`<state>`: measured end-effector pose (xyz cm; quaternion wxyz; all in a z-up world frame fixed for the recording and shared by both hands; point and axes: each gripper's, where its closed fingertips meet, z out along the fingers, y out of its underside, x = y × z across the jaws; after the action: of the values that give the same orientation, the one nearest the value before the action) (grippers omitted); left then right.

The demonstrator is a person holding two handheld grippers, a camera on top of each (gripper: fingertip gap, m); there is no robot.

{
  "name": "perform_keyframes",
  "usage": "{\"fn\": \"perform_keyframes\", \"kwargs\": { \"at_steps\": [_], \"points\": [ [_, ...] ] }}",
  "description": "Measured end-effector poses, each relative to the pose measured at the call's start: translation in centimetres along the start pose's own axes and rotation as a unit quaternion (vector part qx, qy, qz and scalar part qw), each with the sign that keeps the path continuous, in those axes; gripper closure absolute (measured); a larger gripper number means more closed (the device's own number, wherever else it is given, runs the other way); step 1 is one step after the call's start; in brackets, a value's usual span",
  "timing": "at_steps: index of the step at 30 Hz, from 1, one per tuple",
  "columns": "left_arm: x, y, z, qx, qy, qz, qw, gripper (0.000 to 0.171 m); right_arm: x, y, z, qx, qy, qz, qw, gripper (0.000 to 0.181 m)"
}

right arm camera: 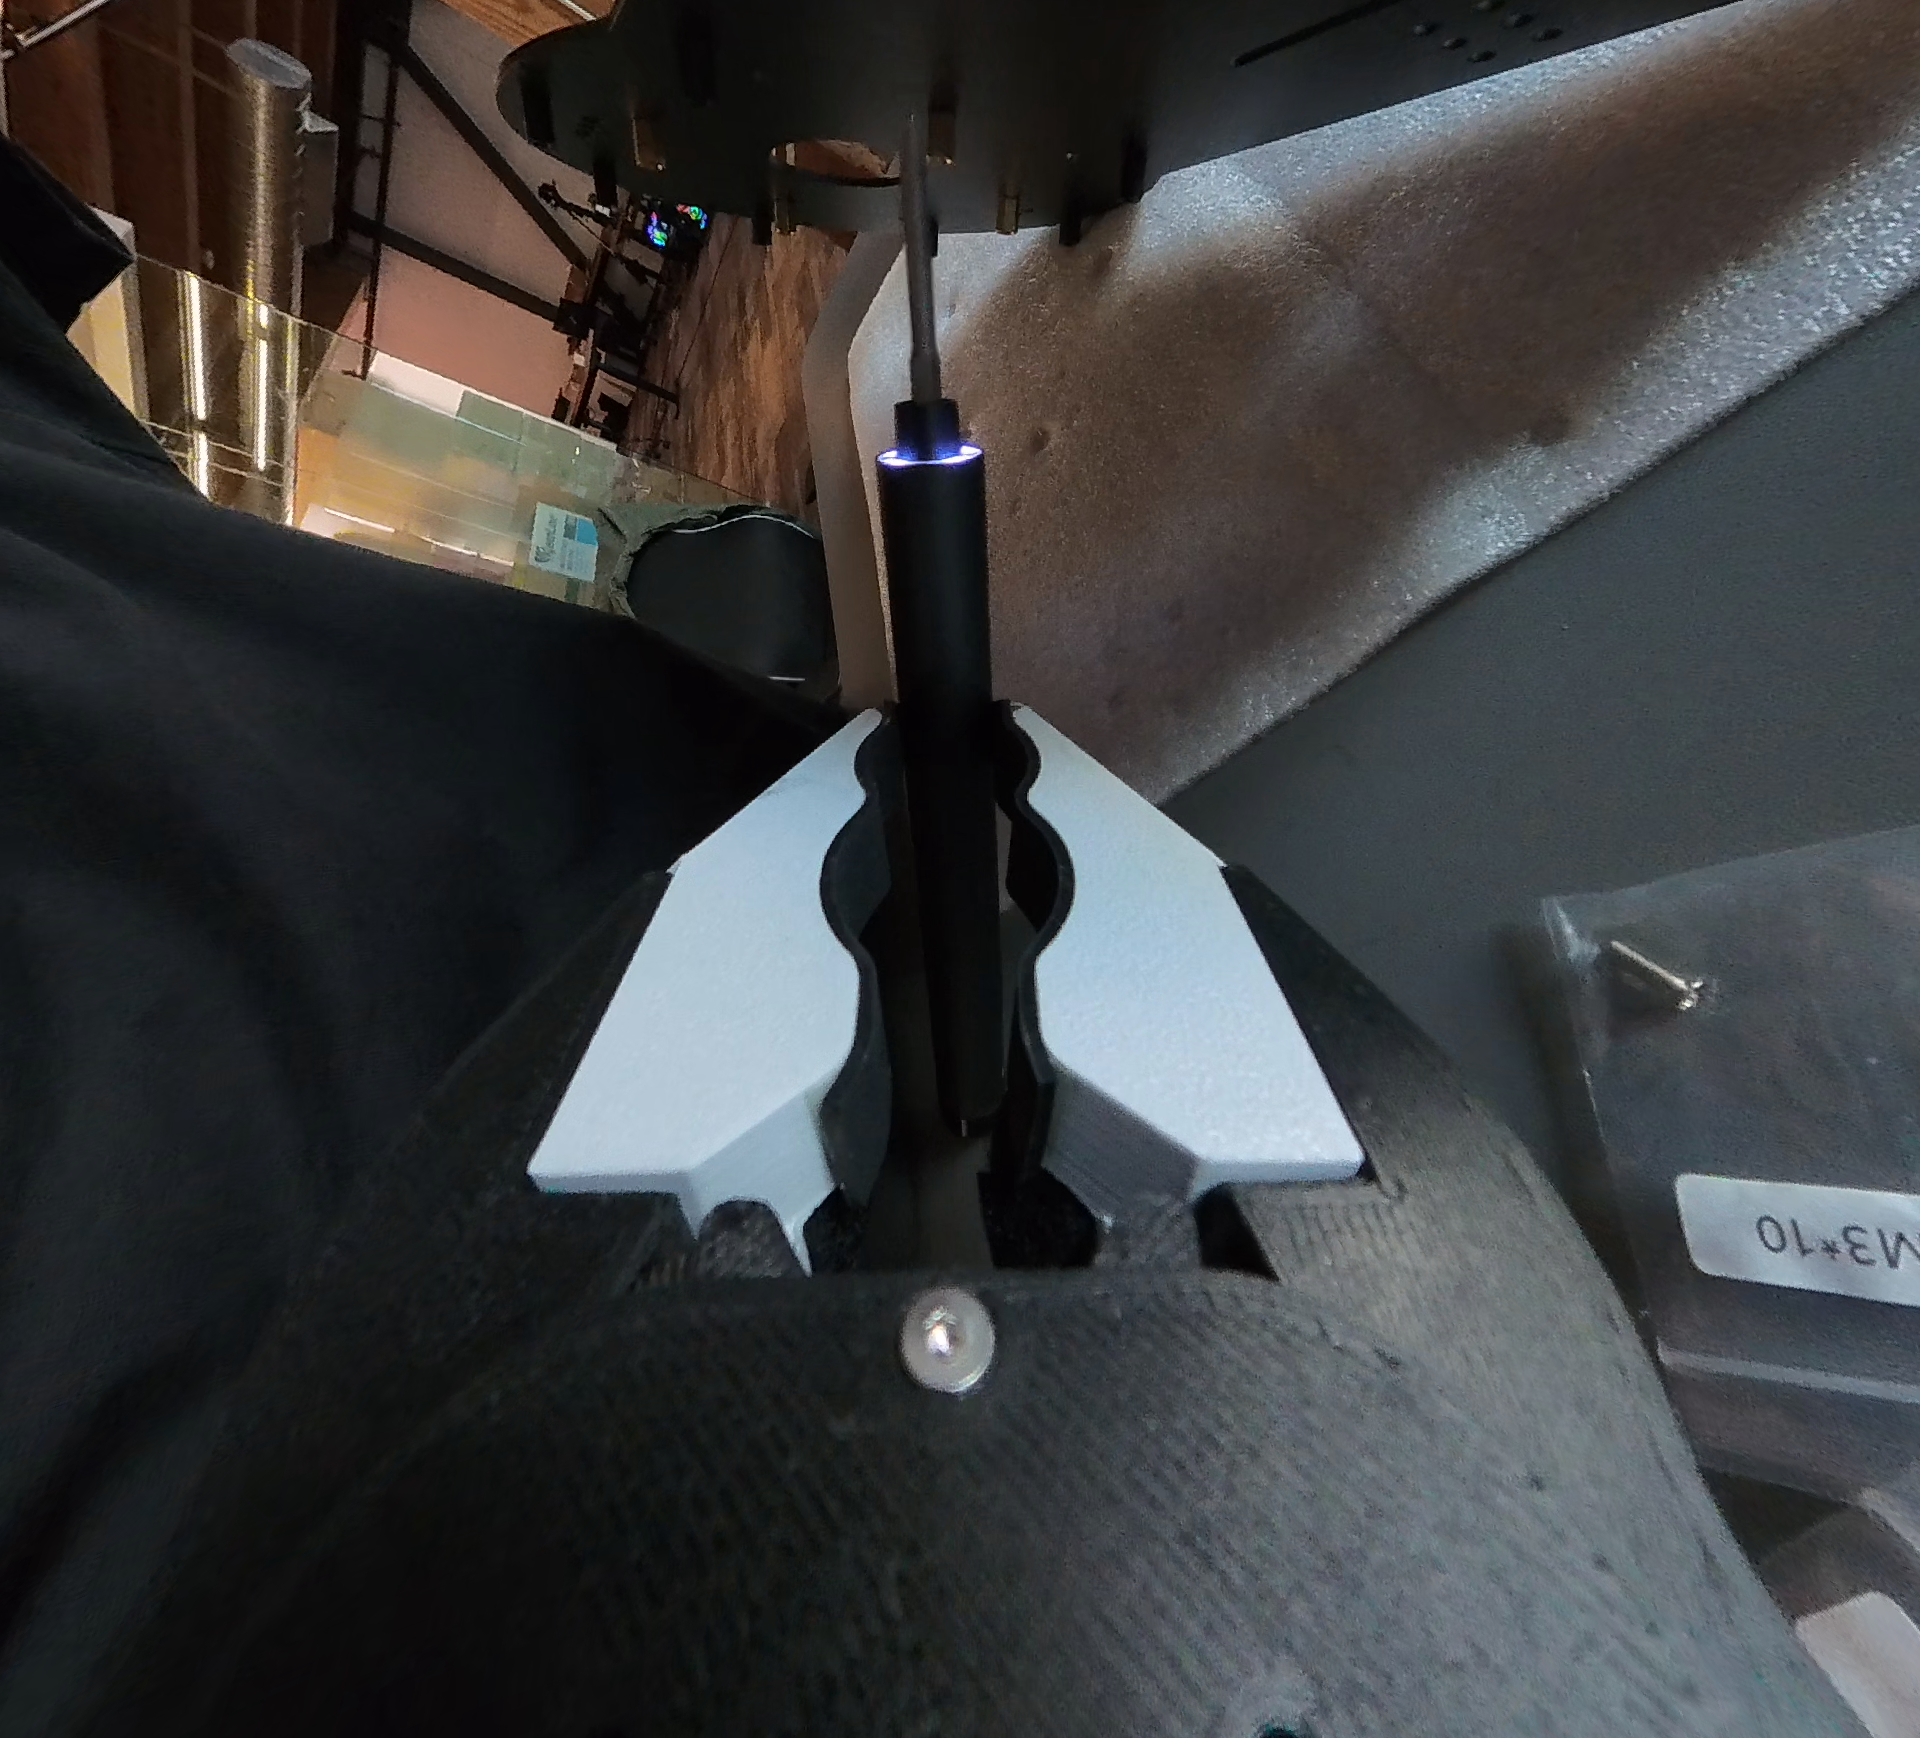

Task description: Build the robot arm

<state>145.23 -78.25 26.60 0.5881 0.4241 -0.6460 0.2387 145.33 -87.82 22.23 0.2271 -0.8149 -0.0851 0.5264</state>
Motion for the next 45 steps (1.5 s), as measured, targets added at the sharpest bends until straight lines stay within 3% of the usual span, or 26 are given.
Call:
{"fn": "perform_keyframes", "kwargs": {
  "at_steps": [10,14,20,25,27,30,34,37,40,43,45],
  "points": [
    [0.0,-0.1,0.0,-0.015,-0.007,-0.002,1.0,0.171,0.0,-0.1,0.0,0.002,0.001,-0.001,1.0,0.165],
    [0.1,-0.8,-0.7,0.013,-0.009,-0.006,1.0,0.168,0.1,0.1,0.1,-0.001,-0.001,0.003,1.0,0.165],
    [1.3,-2.5,-3.1,0.111,-0.094,0.018,0.989,0.169,-0.2,0.4,0.7,-0.004,-0.019,0.011,1.0,0.165],
    [5.8,-3.8,-5.2,0.263,-0.181,0.083,0.944,0.171,-0.6,0.4,1.2,-0.007,-0.056,0.022,0.998,0.165],
    [8.8,-4.0,-5.5,0.339,-0.205,0.131,0.909,0.171,-0.8,0.3,1.3,-0.01,-0.064,0.016,0.998,0.165],
    [12.1,-3.0,-5.3,0.438,-0.275,0.183,0.836,0.171,-0.9,0.2,1.3,-0.019,-0.074,0.012,0.997,0.165],
    [15.1,0.0,-3.7,0.569,-0.402,0.231,0.679,0.171,-0.8,-0.3,1.3,-0.02,-0.091,0.021,0.995,0.165],
    [16.9,2.6,-0.3,0.659,-0.437,0.275,0.546,0.171,-1.0,-0.6,1.4,-0.023,-0.109,0.034,0.993,0.165],
    [16.3,5.2,3.1,0.736,-0.437,0.269,0.442,0.162,-1.4,-0.9,1.5,-0.025,-0.126,0.051,0.99,0.165],
    [15.5,7.4,5.4,0.778,-0.441,0.256,0.367,0.158,-1.3,-1.2,1.6,-0.036,-0.12,0.054,0.991,0.165],
    [14.1,8.3,6.1,0.776,-0.467,0.223,0.362,0.157,-1.2,-1.2,1.6,-0.046,-0.117,0.056,0.99,0.165]
  ]
}}
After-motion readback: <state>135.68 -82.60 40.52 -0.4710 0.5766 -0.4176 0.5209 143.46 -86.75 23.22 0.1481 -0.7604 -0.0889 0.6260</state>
